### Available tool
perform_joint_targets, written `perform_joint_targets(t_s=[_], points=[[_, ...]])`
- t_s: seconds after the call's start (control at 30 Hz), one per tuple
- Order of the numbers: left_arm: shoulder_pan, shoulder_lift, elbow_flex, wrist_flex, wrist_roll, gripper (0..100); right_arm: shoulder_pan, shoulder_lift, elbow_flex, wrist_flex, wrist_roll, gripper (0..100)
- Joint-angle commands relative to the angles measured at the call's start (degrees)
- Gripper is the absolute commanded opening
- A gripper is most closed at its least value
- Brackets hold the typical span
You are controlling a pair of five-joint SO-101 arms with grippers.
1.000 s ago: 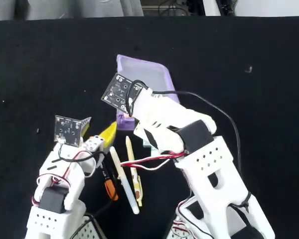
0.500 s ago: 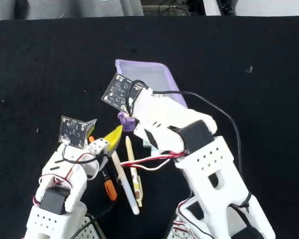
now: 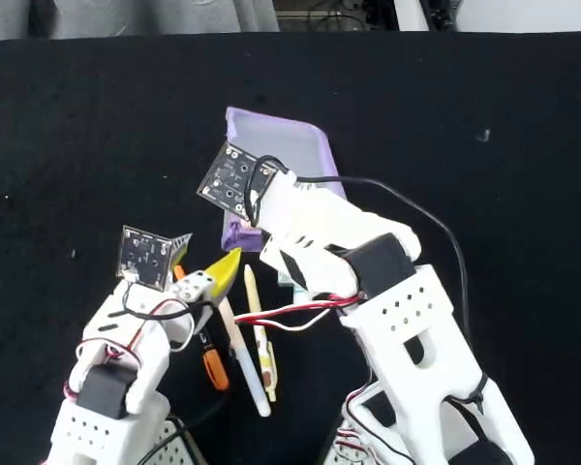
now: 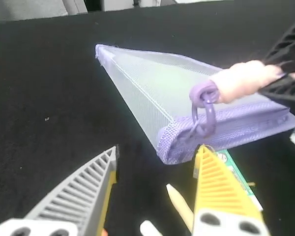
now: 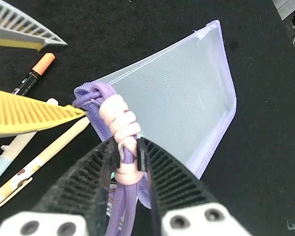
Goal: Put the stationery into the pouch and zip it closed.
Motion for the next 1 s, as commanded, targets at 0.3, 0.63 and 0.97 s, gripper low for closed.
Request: perform_joint_targets(t_s=[0.3, 0.63, 0.97], points=[[-1.9, -0.2, 7.8, -16.1, -2.1, 25, 0.9, -1.0, 0.1, -1.1, 0.4, 1.1], [-4.5, -0.1, 7.8, -16.0, -4.0, 25, 1.1, -1.4, 0.6, -1.1, 0.5, 1.1], [-4.4, -0.3, 6.6, -8.1, -13.8, 26, 1.1, -1.1, 0.7, -1.4, 0.5, 1.1]])
